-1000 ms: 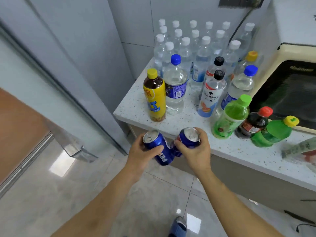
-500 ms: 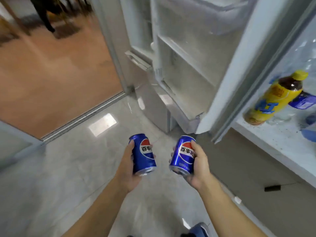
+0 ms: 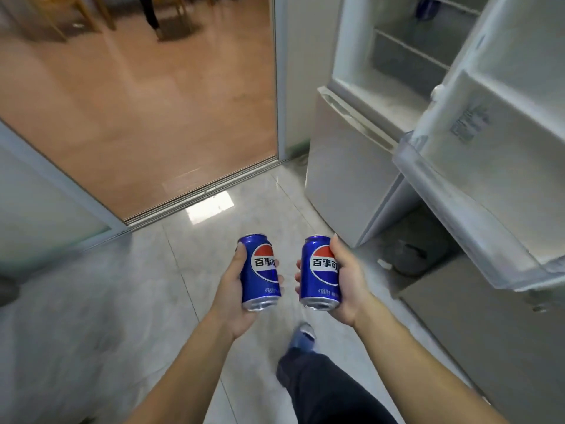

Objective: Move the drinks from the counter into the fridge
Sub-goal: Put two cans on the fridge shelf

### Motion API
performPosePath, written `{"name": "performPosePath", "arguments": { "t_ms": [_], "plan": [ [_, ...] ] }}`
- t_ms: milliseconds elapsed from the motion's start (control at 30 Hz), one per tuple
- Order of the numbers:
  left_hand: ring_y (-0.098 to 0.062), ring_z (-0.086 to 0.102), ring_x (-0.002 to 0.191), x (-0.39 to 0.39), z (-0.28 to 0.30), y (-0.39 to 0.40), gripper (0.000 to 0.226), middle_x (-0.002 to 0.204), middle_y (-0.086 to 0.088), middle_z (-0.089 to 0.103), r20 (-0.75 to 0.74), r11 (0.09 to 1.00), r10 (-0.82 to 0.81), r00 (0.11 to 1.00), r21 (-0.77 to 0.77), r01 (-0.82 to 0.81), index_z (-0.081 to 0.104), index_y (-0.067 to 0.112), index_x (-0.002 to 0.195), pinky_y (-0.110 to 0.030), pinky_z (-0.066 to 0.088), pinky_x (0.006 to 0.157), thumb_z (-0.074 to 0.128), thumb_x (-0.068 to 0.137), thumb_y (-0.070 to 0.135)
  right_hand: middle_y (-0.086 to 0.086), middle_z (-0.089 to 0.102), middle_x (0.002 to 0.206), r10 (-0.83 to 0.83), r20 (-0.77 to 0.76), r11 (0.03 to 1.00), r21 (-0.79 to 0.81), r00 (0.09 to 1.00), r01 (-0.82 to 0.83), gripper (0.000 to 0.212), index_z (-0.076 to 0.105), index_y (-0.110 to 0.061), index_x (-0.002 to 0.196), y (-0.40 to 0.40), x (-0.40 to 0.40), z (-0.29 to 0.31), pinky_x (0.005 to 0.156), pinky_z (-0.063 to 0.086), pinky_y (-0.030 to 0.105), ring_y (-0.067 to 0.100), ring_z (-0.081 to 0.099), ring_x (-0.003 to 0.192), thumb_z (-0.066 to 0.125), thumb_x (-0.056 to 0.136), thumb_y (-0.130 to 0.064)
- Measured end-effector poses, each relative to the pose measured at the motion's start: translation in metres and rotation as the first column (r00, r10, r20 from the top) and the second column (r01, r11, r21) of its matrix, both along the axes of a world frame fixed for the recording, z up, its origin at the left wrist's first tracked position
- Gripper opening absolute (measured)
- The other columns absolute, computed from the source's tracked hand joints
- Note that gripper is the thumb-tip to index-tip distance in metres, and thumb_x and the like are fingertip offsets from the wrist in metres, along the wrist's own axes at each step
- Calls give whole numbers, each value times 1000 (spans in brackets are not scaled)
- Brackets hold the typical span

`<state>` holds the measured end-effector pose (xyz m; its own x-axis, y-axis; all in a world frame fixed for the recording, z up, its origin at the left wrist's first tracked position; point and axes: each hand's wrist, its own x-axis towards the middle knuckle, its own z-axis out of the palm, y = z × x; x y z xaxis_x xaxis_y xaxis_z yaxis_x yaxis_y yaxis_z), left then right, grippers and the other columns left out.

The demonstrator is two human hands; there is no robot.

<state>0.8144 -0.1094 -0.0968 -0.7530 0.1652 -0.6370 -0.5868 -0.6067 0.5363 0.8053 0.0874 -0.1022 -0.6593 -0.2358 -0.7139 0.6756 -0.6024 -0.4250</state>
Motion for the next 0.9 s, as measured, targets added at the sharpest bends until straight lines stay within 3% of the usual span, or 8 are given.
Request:
{"name": "performPosePath", "arguments": {
  "t_ms": [67,200,333,500,600,700,800,900],
  "plan": [
    [-29,68,82,-34,-3,-12,68,105,-16,70,-24,997,0,1000,-78,-2,59,9,125,-40,58,68,64,78,58,15,74,105,3,-42,994,107,999,2,79,63,-9,120,-16,-37,-5,72,60,43,30,74,83,75,62,-61],
    [-33,69,93,-122,2,-24,68,110,-15,70,-87,884,-75,993,-467,26,55,14,127,-39,58,68,61,75,57,5,74,103,-14,-232,885,449,973,120,59,59,-24,119,-38,-125,-13,62,59,35,23,75,82,72,72,-56],
    [-34,68,96,-214,16,-29,56,112,-16,69,-104,845,-112,988,-534,40,54,14,127,-41,57,72,59,85,51,1,71,107,21,-247,865,490,969,106,37,57,-30,117,-40,-212,-8,63,60,35,25,72,91,69,86,-45],
    [-31,69,87,-320,25,-21,62,104,-15,71,-53,915,-148,988,-387,116,60,14,121,-40,58,67,61,79,59,3,73,104,-8,-261,852,504,965,143,42,59,-30,115,-30,-308,6,65,60,37,21,74,84,71,82,-52],
    [-30,69,78,-377,18,-9,70,98,-14,72,-4,952,-210,978,-231,203,65,10,115,-40,57,69,61,74,67,3,75,100,-133,-204,869,446,970,213,61,61,-29,113,-20,-351,6,63,58,36,20,75,78,77,65,-62],
    [-32,68,74,-436,4,2,57,98,-16,69,14,962,-275,961,9,275,71,9,109,-39,56,67,64,77,56,8,75,94,-292,-96,902,302,952,307,74,65,-20,112,-10,-389,3,65,59,40,25,73,78,78,56,-66],
    [-34,66,79,-501,-1,14,56,102,-17,67,-13,916,-390,921,96,389,66,9,118,-42,56,73,64,77,46,10,74,88,-503,-55,847,168,862,505,59,68,-12,105,0,-425,6,68,61,41,27,72,75,78,65,-54],
    [-37,61,96,-565,12,28,62,111,-20,65,-36,863,-499,866,70,500,57,2,131,-49,48,92,64,79,35,8,75,83,-658,-75,735,154,749,661,36,68,-10,103,8,-459,21,61,59,37,24,72,68,74,78,-35]
  ]
}}
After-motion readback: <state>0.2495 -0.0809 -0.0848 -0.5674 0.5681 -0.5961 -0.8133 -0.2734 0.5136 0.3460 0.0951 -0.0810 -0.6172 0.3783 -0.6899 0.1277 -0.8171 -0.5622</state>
